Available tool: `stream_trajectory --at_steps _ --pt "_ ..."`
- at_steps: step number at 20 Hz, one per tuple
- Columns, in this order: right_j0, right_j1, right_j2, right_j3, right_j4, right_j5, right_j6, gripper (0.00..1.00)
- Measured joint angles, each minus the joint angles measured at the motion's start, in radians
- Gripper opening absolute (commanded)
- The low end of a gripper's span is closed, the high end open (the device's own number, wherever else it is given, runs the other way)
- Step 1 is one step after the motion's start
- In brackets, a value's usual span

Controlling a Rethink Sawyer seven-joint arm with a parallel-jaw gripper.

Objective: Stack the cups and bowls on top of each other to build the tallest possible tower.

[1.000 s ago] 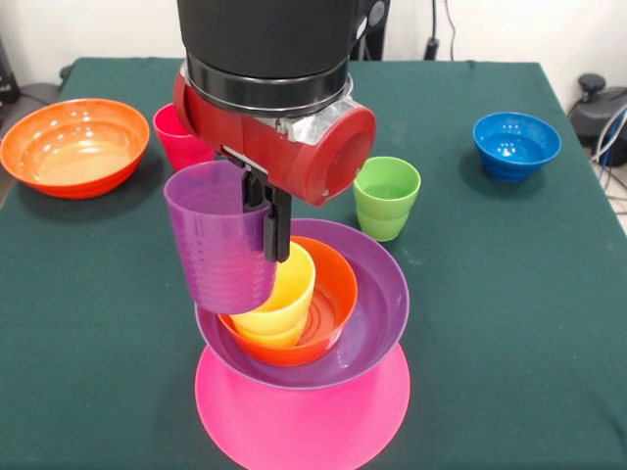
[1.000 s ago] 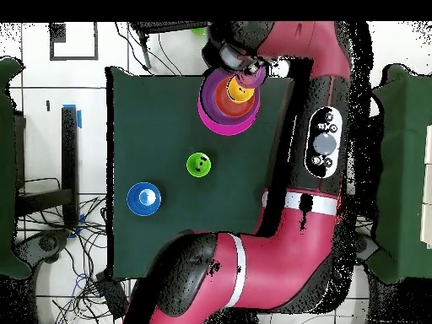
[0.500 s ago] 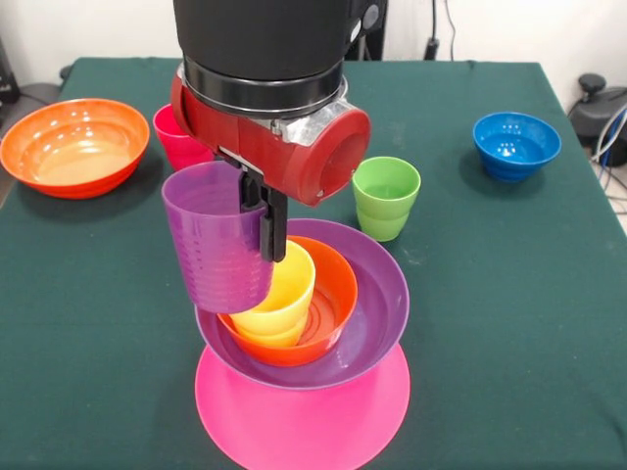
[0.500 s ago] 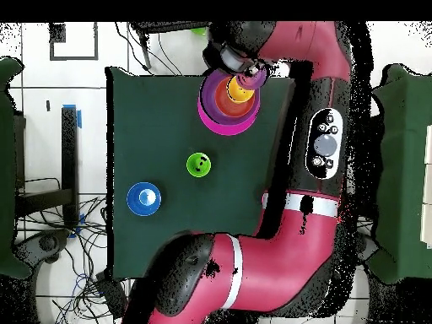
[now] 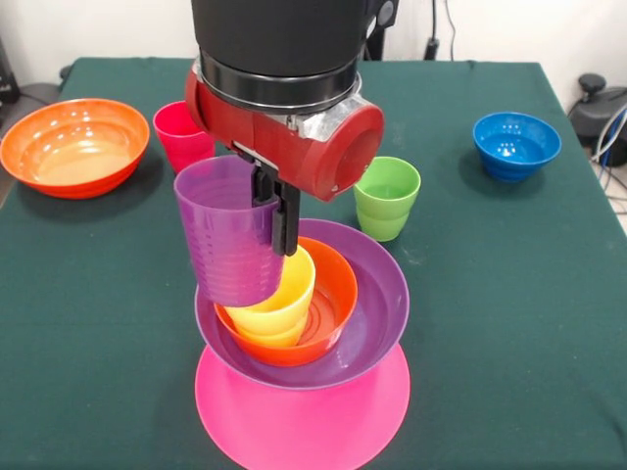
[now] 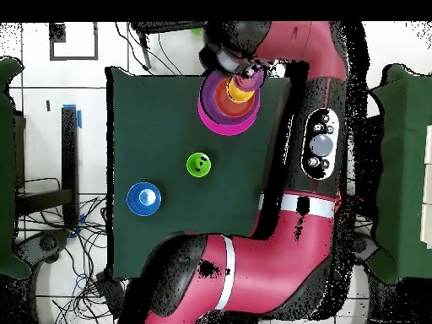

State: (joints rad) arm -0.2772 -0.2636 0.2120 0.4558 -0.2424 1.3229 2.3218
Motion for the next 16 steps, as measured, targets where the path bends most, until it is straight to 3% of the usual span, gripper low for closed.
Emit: stream_trajectory --at_steps 16 --pt "0.022 0.0 -0.063 0.02 0.063 -0.031 0.0 0.0"
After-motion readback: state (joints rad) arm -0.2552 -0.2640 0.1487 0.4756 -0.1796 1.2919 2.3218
